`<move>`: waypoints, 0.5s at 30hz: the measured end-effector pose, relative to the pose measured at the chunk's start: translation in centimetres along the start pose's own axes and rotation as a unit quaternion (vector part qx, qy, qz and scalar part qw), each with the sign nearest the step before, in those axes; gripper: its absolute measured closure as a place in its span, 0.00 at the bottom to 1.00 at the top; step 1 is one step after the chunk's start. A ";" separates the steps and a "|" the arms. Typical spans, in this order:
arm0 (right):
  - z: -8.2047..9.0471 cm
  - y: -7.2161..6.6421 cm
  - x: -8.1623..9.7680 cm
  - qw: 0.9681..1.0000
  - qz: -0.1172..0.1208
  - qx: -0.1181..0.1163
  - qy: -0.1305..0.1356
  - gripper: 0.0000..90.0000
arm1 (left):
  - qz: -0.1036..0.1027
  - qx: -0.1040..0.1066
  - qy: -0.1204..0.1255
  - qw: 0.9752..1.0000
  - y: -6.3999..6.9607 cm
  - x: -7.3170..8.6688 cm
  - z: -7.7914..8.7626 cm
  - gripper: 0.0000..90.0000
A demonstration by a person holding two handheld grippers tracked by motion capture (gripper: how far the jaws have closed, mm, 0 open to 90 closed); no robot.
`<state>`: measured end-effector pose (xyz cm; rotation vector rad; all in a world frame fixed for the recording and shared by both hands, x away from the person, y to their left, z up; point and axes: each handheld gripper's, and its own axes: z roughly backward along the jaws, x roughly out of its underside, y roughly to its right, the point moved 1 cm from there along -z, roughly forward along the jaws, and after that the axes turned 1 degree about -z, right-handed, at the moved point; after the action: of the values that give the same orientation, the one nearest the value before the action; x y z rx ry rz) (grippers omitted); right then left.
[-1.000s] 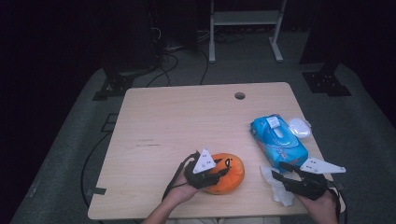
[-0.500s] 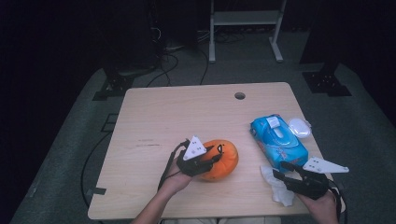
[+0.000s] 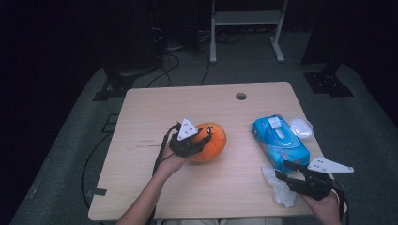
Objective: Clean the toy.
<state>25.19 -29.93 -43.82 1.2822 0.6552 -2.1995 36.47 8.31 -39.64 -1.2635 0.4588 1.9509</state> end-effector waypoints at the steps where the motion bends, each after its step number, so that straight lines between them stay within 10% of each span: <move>1: 0.0 0.0 0.0 1.000 0.000 0.000 0.000 0.46 | 0.001 -0.001 -0.003 1.000 -0.2 0.0 -0.3 0.69; 15: 0.1 -0.3 -0.2 1.000 0.001 -0.004 0.002 0.42 | 0.030 0.021 -0.024 0.999 -0.8 1.3 -1.7 0.49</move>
<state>25.03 -29.73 -43.56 1.2837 0.6639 -2.1918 37.85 8.20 -41.47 -1.1864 0.5168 2.0068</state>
